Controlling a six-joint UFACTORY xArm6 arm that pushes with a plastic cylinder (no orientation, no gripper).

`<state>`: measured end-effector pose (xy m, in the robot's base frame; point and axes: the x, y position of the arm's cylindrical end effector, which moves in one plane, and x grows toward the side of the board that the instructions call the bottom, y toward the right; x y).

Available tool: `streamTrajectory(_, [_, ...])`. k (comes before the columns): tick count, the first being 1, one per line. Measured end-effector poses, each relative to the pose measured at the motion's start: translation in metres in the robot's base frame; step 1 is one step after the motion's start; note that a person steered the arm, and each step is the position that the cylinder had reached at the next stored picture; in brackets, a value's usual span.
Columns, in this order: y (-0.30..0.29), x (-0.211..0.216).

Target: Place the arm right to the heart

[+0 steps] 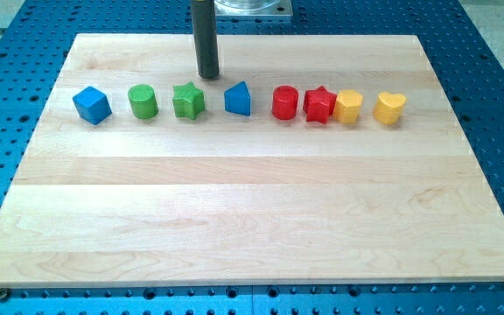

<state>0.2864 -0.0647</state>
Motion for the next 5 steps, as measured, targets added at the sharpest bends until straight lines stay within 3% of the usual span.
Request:
streamTrajectory(2, [0.016, 0.000])
streamTrajectory(3, [0.057, 0.002])
streamTrajectory(4, [0.046, 0.006])
streamTrajectory(5, [0.097, 0.006])
